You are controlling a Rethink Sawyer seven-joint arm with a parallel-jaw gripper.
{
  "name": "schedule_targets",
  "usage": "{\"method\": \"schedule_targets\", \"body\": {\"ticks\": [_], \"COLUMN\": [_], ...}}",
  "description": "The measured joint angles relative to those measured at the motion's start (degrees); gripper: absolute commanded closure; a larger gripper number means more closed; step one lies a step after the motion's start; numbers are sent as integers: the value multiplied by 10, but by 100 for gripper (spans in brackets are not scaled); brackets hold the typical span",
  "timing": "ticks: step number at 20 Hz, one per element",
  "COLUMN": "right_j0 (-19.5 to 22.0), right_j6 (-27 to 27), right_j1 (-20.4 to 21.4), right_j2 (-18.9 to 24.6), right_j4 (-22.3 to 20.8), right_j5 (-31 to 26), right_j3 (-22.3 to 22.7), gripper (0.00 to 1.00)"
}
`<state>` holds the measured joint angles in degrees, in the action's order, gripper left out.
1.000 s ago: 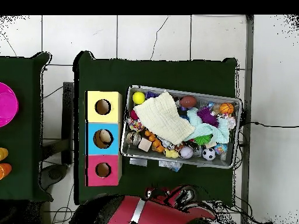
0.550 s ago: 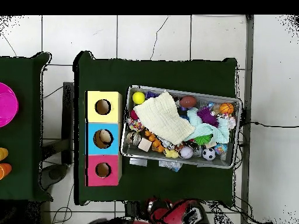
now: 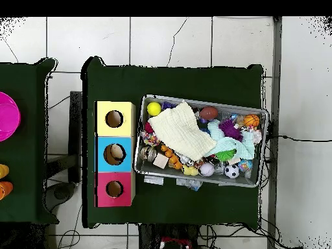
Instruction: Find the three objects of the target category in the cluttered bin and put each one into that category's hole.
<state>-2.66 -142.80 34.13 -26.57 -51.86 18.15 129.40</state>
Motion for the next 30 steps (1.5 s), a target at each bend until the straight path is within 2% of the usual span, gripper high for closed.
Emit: {"method": "schedule_targets", "body": {"ticks": [2,3,7,9,14,15,19,27,30], "right_j0": [-30,-43,-47,-38,-14,-1,7,-1,-6], "right_j6": [0,0,0,0,0,0,0,0,0], "right_j1": [-14,-28,-62,-80,-92,-96,-119,-195,-212], "right_j2": [-30,-47,-64,-64,-58,-52,-50,-50,-50], "right_j4": [36,60,94,96,88,85,88,128,140], "right_j5": [52,96,178,199,170,142,118,131,146], "right_j3": [8,11,12,12,7,0,-16,-47,-50], "gripper": [100,100,100,100,100,100,100,100,100]}}
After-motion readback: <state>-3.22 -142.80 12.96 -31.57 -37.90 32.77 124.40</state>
